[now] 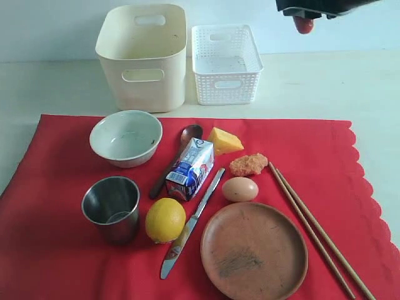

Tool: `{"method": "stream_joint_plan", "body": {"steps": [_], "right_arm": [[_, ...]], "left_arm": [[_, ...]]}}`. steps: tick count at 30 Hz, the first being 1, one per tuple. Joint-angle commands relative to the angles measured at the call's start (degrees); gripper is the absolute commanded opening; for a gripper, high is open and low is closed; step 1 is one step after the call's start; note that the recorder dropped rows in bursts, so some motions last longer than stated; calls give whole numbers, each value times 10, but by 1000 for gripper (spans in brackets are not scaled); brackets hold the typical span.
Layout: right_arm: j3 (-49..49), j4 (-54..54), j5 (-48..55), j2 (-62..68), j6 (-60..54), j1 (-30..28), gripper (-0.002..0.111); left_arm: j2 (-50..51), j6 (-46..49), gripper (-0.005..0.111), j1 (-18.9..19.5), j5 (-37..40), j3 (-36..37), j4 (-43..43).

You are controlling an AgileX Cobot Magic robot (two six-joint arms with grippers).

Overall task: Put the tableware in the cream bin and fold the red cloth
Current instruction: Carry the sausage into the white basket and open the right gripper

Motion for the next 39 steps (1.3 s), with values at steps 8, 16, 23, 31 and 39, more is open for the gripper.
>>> {"method": "stream_joint_plan", "body": {"steps": [8, 16, 23, 31, 39], "right_arm": [[-315, 59, 15, 330, 1, 23, 0], [-361, 54, 8, 407, 2, 35, 24], [-361, 78, 17, 412, 42, 35, 60], [-361, 41, 87, 351, 12, 34, 88], [-361, -90, 289, 187, 15, 34, 34]], "left_arm": [[-4, 4, 0, 1, -8, 2, 2], [-4, 4, 0, 1, -8, 2, 2], [-4, 4, 0, 1, -8, 2, 2], [-4, 4, 0, 1, -8, 2, 2], [-4, 4, 0, 1, -8, 2, 2]]}}
